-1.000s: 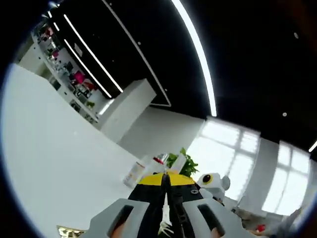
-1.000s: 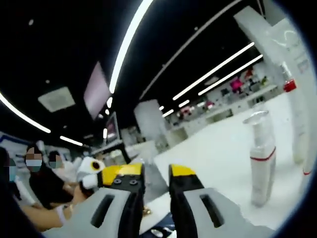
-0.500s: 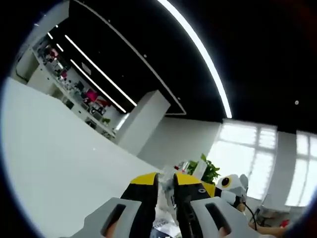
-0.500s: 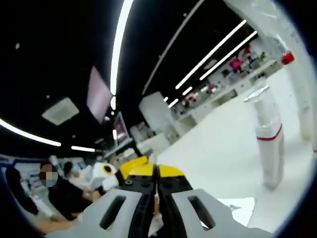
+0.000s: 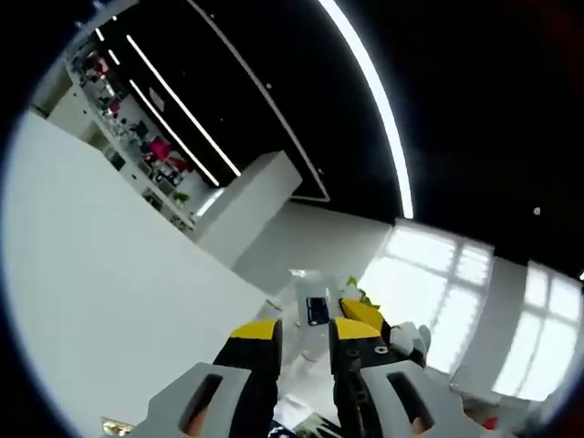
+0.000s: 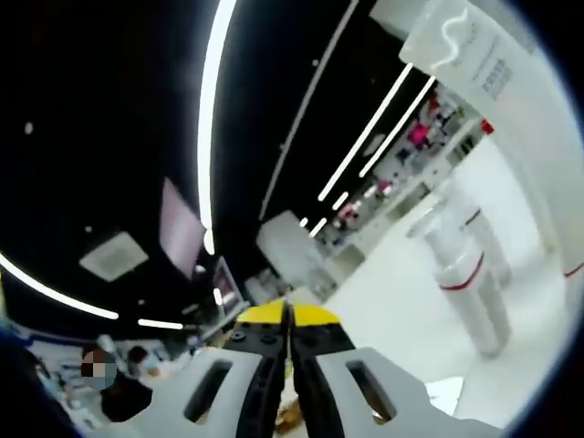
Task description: Arrange the skincare products in the storage area until every visible bottle or jar stands upright without overlapping.
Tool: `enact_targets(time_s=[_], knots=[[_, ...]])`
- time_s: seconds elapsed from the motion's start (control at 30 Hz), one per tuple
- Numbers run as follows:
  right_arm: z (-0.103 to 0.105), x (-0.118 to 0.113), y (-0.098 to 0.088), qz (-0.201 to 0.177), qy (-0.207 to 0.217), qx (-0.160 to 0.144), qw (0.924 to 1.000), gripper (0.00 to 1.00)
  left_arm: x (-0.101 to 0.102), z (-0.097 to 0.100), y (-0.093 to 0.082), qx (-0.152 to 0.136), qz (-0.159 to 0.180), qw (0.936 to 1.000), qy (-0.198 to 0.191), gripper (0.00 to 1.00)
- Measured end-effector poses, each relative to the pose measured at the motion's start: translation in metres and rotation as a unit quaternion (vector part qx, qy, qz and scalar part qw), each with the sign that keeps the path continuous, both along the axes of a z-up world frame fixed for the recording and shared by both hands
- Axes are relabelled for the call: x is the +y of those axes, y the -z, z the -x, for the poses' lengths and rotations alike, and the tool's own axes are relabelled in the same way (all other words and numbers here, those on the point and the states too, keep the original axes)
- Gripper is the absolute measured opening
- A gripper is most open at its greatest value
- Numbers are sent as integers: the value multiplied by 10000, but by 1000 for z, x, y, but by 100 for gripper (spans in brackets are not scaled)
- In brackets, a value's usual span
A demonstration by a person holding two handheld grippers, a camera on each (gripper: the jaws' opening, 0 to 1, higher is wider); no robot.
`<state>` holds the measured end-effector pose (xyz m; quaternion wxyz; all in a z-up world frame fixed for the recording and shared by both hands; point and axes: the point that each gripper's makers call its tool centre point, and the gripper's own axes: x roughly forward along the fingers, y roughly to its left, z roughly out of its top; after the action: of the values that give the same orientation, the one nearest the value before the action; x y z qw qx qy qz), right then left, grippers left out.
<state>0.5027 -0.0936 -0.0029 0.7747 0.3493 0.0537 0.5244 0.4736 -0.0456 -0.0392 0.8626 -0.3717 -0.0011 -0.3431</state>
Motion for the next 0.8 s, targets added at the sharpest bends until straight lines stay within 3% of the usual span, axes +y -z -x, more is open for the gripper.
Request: enact_targets(time_s=[0.1, 0.27, 0.37, 0.63, 0.67, 0.8], knots=[[-1, -2, -3, -194, -68, 102, 9997, 0, -4, 2, 0, 33, 39, 9999, 146, 19], [1, 1, -2, -197, -142, 143, 9996, 0, -11, 11, -3, 29, 197, 9993, 302, 12], [4, 5, 0, -91, -163, 114, 9998, 0, -11, 9, -4, 83, 227, 9991, 343, 4], [5, 4, 1, 73, -35, 20, 10000, 0, -12, 15, -8, 103, 331, 9986, 410, 1], [5, 4, 2, 109, -13, -19, 9999, 0, -12, 16, -8, 102, 330, 9986, 409, 1], [-5, -3, 4, 791, 697, -937, 9900, 0, -13, 18, -8, 162, 386, 9981, 457, 1]])
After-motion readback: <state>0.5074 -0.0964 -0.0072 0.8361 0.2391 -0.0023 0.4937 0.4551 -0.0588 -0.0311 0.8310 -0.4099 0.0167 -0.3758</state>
